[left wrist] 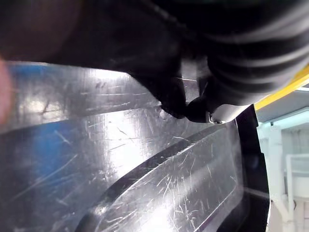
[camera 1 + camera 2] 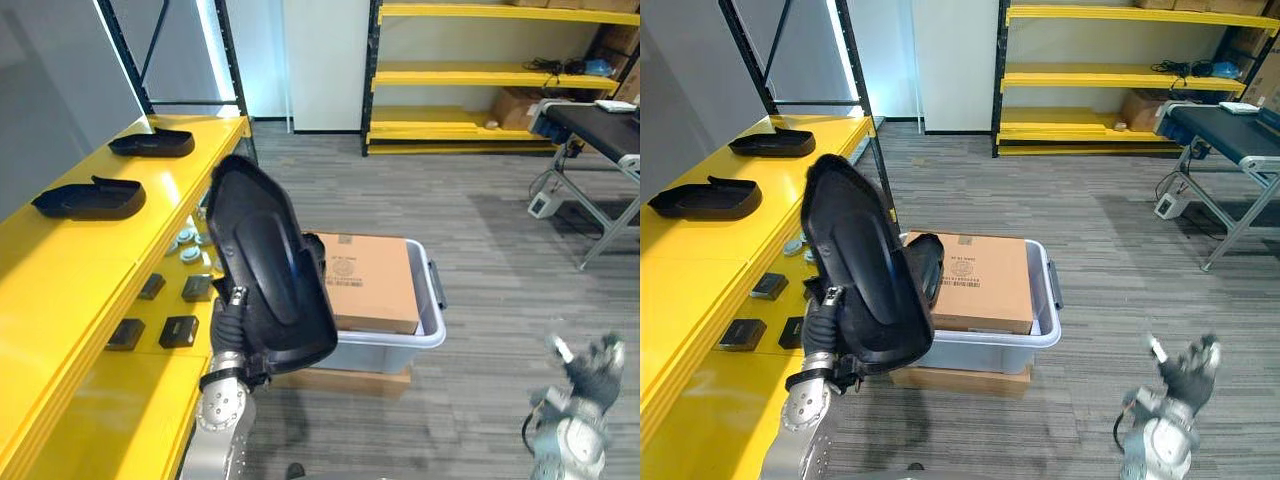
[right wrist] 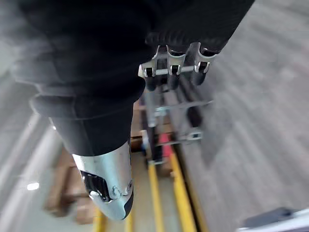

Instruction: Walk over and take plastic housings, then place them on the shelf

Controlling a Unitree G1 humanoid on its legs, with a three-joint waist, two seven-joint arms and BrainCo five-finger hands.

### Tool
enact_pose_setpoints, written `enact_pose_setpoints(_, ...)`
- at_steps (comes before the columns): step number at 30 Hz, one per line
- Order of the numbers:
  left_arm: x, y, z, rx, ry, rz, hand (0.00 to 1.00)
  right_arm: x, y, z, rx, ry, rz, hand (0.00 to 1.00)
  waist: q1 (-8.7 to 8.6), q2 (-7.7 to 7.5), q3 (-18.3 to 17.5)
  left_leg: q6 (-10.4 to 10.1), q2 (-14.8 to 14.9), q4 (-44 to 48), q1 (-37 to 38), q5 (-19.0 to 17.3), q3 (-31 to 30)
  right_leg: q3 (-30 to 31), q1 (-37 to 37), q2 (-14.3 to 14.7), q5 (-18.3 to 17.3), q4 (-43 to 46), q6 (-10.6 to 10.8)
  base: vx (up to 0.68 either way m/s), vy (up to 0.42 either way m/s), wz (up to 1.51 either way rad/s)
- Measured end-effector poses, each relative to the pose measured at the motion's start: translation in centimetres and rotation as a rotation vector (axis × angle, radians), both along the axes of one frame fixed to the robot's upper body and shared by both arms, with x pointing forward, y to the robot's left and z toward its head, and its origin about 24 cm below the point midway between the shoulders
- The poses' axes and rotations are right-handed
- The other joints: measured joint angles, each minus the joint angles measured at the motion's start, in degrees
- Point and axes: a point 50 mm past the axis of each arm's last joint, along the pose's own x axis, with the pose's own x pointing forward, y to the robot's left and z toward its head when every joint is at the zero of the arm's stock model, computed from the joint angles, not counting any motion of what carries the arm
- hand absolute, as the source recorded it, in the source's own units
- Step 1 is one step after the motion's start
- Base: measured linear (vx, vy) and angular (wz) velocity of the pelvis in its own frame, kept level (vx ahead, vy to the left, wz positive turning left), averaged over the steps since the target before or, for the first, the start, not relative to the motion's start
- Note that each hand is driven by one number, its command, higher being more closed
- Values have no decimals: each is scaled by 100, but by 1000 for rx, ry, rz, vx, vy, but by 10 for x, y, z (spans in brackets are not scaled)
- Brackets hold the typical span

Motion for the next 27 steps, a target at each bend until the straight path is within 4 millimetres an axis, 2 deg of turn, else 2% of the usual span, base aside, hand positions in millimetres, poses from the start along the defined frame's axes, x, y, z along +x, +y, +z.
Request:
enact_pose_setpoints(2, -3, 2, -1, -9, -1, 6, 100, -13, 6, -18, 57, 81, 13, 0, -1, 19, 3, 11, 0, 0, 18, -10, 21, 7, 13, -6, -6, 6, 5, 4, -2, -2)
enact_pose_setpoints(3, -7, 3, -2, -14, 2, 16, 100, -25, 14, -34, 125, 145, 18, 0, 1, 25, 8, 11, 6, 0, 32, -25, 42, 14, 27, -6, -7, 4, 6, 9, -3, -5)
enact_pose_setpoints(6, -15, 3, -7, -21, 31, 17, 100, -41, 34, -57, 210, 259, 67, 0, 15, 25, 19, 18, 5, 0, 60, -32, 46, -1, 114, -9, -12, 3, 14, 0, 0, 0)
enact_pose_setpoints(9, -17, 3, -10, -27, 42, 13, 100, -47, 48, -68, 258, 326, 138, 0, 51, 27, 40, 18, 7, 0, 45, -38, 47, -55, 158, -11, -18, 1, 23, -26, -1, 11)
enact_pose_setpoints(10, -17, 1, -10, -43, 39, 15, 100, -51, 57, -75, 291, 364, 173, 0, 142, 21, 57, 17, 7, 0, 48, -39, 46, -106, 200, -15, -28, 4, 36, -12, 1, 18)
enact_pose_setpoints(14, -18, 1, -7, -60, 16, 7, 100, -48, 75, -86, 332, 429, 261, 0, 206, 16, 266, 16, -15, 38, -166, -38, -65, -562, 155, -50, -157, 253, 39, -33, 0, 70)
enact_pose_setpoints(15, -17, 0, -2, -65, -6, 4, 100, -42, 76, -87, 328, 427, 282, 0, 216, 50, 366, 46, -23, 221, -465, -60, -163, -895, 32, -81, -261, 466, 61, -80, 0, 131)
enact_pose_setpoints(16, -16, -1, 2, -70, -25, 6, 100, -39, 76, -87, 317, 435, 295, 0, 250, 59, 440, 209, -33, 334, -670, -174, -135, -1186, -20, -132, -288, 556, 21, -69, 9, 183)
enact_pose_setpoints(17, -12, 0, 6, -64, -49, 2, 100, -38, 79, -90, 322, 454, 306, 0, 304, -158, 584, 446, -59, 608, -876, -453, 225, -1549, -78, -380, -315, 506, -48, -64, 37, 156)
enact_pose_setpoints(18, -11, 0, 8, -69, -62, 7, 100, -38, 79, -91, 322, 466, 312, 0, 346, -214, 633, 578, -22, 965, -1059, -539, 510, -1720, -104, -475, -329, 529, -56, -11, 50, 161)
enact_pose_setpoints(19, -11, 0, 11, -80, -81, 13, 100, -31, 77, -90, 306, 460, 316, 0, 478, -160, 700, 775, 193, 1736, -1262, -678, 1194, -2044, -65, -558, -346, 704, -15, 54, 61, 139)
enact_pose_setpoints(20, -12, 0, 12, -87, -88, 21, 100, -33, 72, -89, 290, 470, 312, 0, 466, -13, 726, 835, 477, 1927, -1188, -835, 1783, -2352, 21, -519, -354, 902, 22, 102, 53, 177)
enact_pose_setpoints(21, -11, 0, 12, -86, -92, 22, 100, -29, 74, -89, 288, 472, 320, 0, 420, -46, 731, 894, 483, 1824, -1123, -911, 2173, -2686, 115, -675, -411, 1095, 91, 115, 57, 154)
enact_pose_setpoints(23, -8, -1, 16, -87, -123, 13, 100, -24, 75, -89, 283, 461, 331, 0, 455, -99, 691, 920, 494, 1702, -913, -935, 2952, -3137, 313, -903, -412, 1043, 156, 175, 82, 146)
enact_pose_setpoints(25, -6, -2, 19, -103, -147, 13, 100, -11, 74, -86, 272, 436, 343, 0, 478, -101, 701, 840, 338, 1637, -906, -840, 2997, -3425, 441, -1014, -402, 1016, 197, 134, 95, 98)
enact_pose_setpoints(27, -7, 3, 19, -102, -150, 36, 100, 6, 82, -84, 281, 393, 363, 0, 477, -216, 727, 837, 113, 1634, -860, -949, 2840, -3564, 633, -1152, -378, 973, 227, 61, 130, 50)
